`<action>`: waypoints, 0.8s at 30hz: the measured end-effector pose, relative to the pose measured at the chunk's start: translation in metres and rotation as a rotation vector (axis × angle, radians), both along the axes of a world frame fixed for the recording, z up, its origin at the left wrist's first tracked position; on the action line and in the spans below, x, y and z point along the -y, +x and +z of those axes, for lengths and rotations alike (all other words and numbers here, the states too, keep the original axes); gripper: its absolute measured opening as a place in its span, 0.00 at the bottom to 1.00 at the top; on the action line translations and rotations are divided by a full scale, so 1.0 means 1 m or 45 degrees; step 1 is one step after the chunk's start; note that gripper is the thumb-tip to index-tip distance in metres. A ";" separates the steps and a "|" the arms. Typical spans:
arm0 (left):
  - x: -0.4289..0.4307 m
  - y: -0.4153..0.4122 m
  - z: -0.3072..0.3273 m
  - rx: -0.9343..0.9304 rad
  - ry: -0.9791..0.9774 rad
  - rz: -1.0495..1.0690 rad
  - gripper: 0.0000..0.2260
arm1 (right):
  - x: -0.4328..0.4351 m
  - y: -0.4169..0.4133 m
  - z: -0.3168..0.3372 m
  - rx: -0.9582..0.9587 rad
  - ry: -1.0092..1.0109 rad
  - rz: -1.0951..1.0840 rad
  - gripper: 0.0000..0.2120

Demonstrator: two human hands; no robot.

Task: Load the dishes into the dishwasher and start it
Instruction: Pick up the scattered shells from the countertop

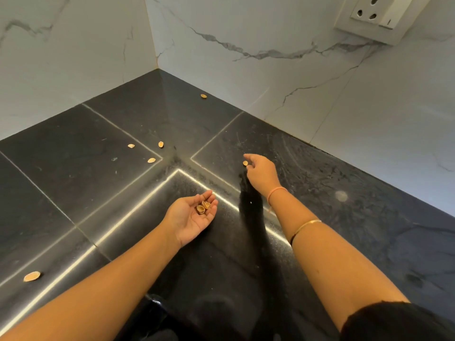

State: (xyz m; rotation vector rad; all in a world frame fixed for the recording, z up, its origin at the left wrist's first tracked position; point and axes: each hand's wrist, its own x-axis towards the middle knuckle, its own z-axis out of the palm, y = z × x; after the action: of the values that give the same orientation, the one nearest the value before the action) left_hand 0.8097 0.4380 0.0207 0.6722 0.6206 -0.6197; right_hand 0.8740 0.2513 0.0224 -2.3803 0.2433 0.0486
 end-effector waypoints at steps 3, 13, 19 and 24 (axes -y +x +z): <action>-0.013 0.001 -0.001 -0.001 0.015 0.024 0.11 | -0.003 0.010 -0.012 -0.152 -0.500 0.278 0.23; -0.070 -0.013 -0.003 0.016 0.031 0.117 0.12 | -0.068 -0.012 -0.013 0.080 -0.374 0.189 0.11; -0.103 -0.036 -0.007 0.030 -0.011 0.196 0.11 | -0.163 -0.078 0.001 0.308 0.106 0.610 0.07; -0.131 -0.059 -0.007 0.007 0.044 0.346 0.11 | -0.200 -0.106 -0.005 0.368 0.079 0.854 0.08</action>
State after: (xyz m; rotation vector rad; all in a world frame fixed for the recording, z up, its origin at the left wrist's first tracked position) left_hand 0.7502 0.5685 0.0141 0.6085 0.7046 -0.3548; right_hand 0.7679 0.4509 0.0170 -2.2687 -0.6838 0.0246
